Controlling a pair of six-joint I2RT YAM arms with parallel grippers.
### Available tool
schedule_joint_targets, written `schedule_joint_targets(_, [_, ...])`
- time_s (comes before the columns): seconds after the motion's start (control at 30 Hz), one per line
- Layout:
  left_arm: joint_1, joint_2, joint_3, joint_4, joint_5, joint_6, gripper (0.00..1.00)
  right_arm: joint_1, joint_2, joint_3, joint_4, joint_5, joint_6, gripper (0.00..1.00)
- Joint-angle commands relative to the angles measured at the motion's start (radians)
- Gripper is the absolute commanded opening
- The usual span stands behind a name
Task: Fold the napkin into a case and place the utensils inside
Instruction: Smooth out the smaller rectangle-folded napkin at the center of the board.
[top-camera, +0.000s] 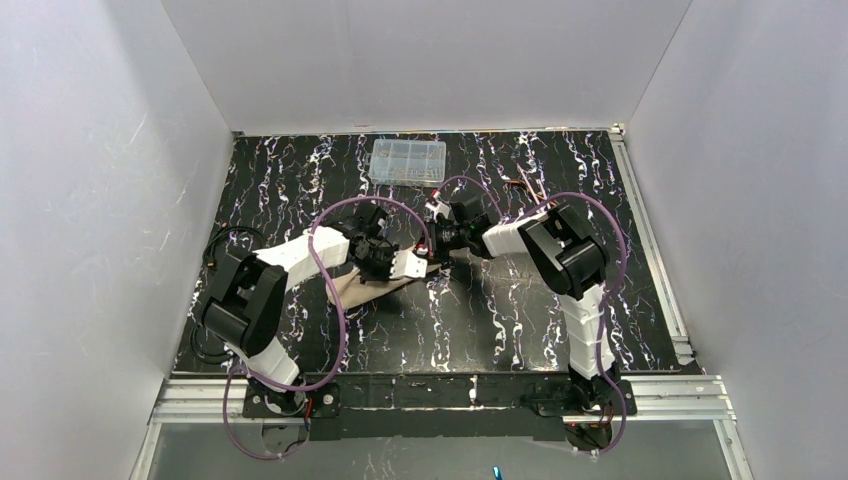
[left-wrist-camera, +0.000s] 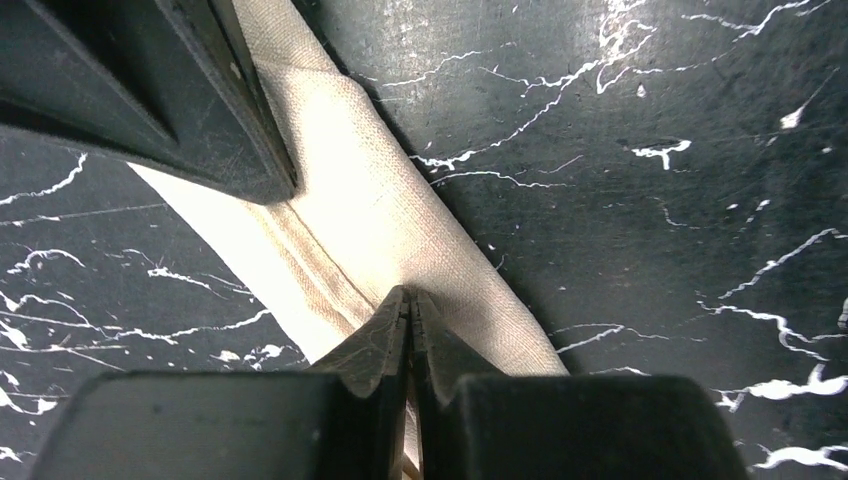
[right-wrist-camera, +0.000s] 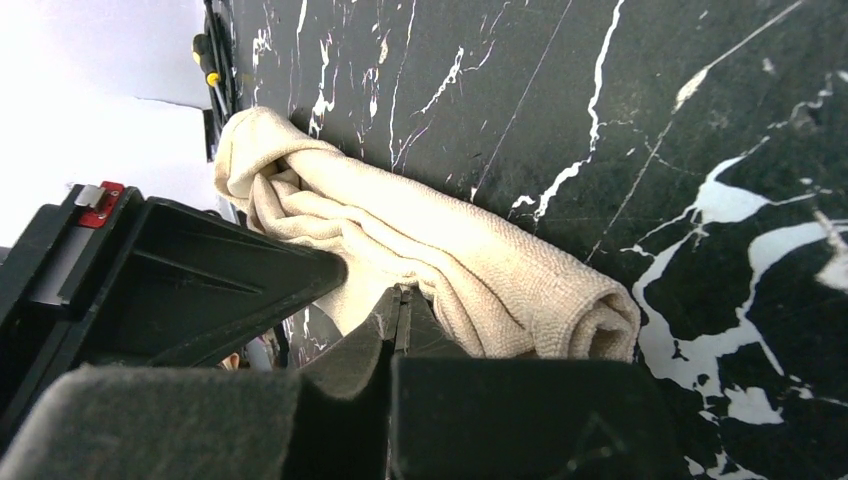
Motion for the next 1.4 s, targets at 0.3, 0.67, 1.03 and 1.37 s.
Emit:
schedule_joint_targets(0.3, [0.034,-0.140,0.156,-0.278,-0.056,-0.417,0.17,0.023,-0.096,0.068,-0.177,0.110,-0.106,0.01])
schedule_joint_targets(0.67, [0.274,-0.186,0.114,-0.353,0.039,-0.559,0.19,0.118,-0.193,0.038,-0.119,0.107,-0.023,0.01])
schedule_joint_targets(1.03, [0.275,-0.182,0.051,-0.294,0.098,-0.640,0.15,0.200,-0.076,0.059,0.101,-0.001,0.146,0.01])
schedule_joint_targets(1.37, [0.275,-0.179,-0.028,-0.208,0.047,-0.629,0.12,0.210,0.034,0.064,0.260,-0.024,0.261,0.01])
